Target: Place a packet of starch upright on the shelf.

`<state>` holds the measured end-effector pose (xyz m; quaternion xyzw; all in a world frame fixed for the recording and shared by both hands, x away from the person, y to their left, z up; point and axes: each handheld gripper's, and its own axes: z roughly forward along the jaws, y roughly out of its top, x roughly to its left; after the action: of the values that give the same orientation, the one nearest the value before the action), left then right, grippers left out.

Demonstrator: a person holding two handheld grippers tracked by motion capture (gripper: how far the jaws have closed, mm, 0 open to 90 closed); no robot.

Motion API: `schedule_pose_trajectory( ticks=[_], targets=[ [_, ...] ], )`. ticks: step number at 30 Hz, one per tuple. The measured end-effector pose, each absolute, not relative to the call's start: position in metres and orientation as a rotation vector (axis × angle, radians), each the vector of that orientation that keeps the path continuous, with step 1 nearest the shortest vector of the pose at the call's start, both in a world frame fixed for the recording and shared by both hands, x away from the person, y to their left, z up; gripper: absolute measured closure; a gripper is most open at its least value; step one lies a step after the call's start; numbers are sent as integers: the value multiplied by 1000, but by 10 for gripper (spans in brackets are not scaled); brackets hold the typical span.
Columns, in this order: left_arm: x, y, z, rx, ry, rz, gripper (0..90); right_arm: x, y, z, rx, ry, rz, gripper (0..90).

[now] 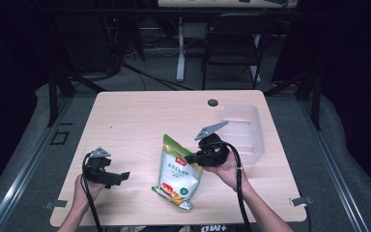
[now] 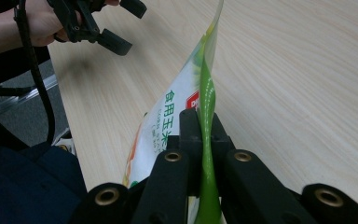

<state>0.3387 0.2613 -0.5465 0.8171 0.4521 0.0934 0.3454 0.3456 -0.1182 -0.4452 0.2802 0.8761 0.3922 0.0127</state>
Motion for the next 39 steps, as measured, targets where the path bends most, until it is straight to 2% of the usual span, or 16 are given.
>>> schedule_pose_trajectory(
  ticks=[39],
  targets=[
    [338,263,-546,2100,1184,268,4,355,-117,-401,779,2683,1142,900]
  ],
)
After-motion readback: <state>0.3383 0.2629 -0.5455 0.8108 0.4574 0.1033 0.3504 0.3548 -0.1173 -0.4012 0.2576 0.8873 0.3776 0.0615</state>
